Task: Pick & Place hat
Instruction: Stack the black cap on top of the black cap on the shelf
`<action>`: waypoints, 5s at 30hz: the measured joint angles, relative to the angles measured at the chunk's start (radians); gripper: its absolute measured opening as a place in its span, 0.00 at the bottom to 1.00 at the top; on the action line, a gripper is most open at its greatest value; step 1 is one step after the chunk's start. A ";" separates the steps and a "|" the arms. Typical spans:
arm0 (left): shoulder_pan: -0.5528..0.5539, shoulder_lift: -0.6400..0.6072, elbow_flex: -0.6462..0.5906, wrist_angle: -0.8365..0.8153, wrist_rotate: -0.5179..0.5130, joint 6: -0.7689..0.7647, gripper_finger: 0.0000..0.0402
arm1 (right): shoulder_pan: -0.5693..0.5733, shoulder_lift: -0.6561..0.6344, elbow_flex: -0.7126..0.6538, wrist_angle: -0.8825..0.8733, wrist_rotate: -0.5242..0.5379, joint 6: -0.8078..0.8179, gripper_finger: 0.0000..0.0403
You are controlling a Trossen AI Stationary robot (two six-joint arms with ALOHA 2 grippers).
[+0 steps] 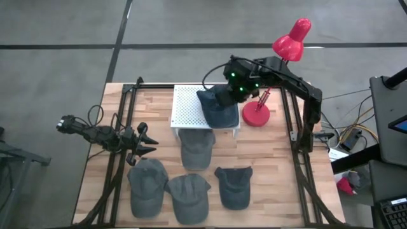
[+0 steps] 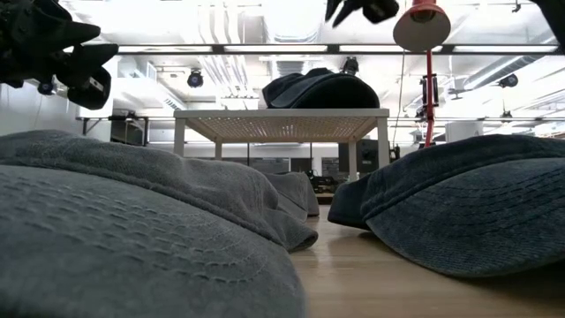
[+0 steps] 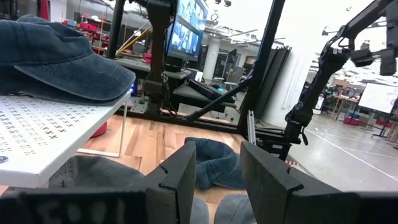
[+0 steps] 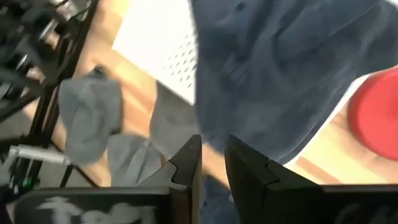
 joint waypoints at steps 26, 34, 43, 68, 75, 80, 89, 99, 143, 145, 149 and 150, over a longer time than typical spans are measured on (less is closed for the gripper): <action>0.000 0.000 0.000 0.000 0.000 0.000 0.32 | 0.632 -0.008 -0.176 0.000 -0.001 0.292 0.14; 0.000 0.000 0.000 0.000 0.000 0.000 0.32 | 0.729 -0.008 -0.323 0.000 -0.012 0.495 0.18; 0.000 0.000 0.000 0.000 0.004 -0.014 0.32 | 0.765 -0.008 -0.486 0.000 -0.053 0.524 0.37; 0.000 0.000 0.000 0.000 0.008 -0.153 0.32 | 0.764 -0.233 -0.992 0.308 0.011 0.606 0.50; 0.000 0.000 0.000 0.000 0.008 -0.068 0.32 | 0.764 -0.396 -1.211 0.582 0.064 0.904 0.50; 0.000 0.000 0.000 0.000 0.008 0.039 0.32 | 0.764 -0.428 -1.320 0.691 0.069 1.057 0.50; 0.000 0.000 0.000 -0.020 0.008 0.138 0.32 | 0.764 -0.386 -1.384 0.830 0.063 1.180 0.50; 0.000 0.004 0.000 -0.035 0.008 0.134 0.32 | 0.762 -0.344 -1.405 0.876 0.063 1.244 0.50; 0.000 0.024 0.000 -0.038 0.008 0.131 0.32 | 0.730 -0.387 -1.400 0.970 0.026 1.129 0.04; 0.000 0.024 0.000 -0.038 0.008 0.131 0.32 | 0.729 -0.447 -1.392 0.977 0.046 1.118 0.04; 0.000 0.024 0.000 -0.037 0.008 0.131 0.32 | 0.729 -0.547 -1.363 0.976 0.171 1.146 0.04; 0.000 0.024 0.000 -0.037 0.008 0.131 0.32 | 0.728 -0.568 -1.354 0.975 0.213 1.152 0.04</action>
